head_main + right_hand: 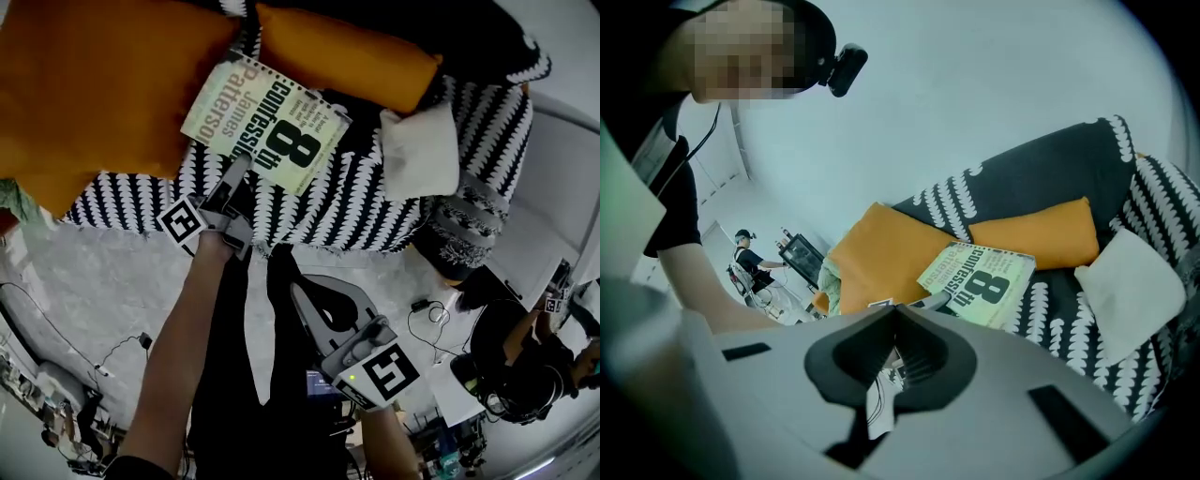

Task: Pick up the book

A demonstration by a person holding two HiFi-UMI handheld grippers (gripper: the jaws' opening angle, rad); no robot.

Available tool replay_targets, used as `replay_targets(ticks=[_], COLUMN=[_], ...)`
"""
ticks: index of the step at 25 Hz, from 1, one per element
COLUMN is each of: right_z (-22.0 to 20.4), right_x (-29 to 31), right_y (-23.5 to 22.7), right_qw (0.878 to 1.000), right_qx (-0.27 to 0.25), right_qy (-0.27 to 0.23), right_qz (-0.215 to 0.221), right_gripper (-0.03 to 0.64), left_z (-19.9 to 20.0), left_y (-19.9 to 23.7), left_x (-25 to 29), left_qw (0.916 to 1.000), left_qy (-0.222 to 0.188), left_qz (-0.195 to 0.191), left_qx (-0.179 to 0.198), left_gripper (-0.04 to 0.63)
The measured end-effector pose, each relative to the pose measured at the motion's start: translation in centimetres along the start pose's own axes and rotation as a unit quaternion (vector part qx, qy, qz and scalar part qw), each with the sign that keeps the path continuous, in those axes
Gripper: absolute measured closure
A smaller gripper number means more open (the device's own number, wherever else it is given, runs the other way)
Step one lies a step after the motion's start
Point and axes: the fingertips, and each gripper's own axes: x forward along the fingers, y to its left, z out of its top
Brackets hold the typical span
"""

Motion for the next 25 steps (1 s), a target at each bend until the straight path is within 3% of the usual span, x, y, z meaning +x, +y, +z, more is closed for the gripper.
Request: replay_targets(ticks=[10, 25], right_z=[2.8, 7.4], right_x=[-2.7, -8.8], right_y=[3.0, 12.8], right_qw=[0.999, 0.993], right_qx=[-0.021, -0.033], right_qy=[-0.026, -0.095], right_qz=[-0.022, -0.068], right_gripper=[0.600, 0.600], left_z=[-0.1, 0.3], left_y=[-8.0, -21.9], left_x=[-0.4, -9.8], left_qw=[0.9990, 0.9967], left_qy=[0.017, 0.038], left_qz=[-0.039, -0.069], left_qx=[0.014, 0.023], left_gripper=[0.430, 0.430])
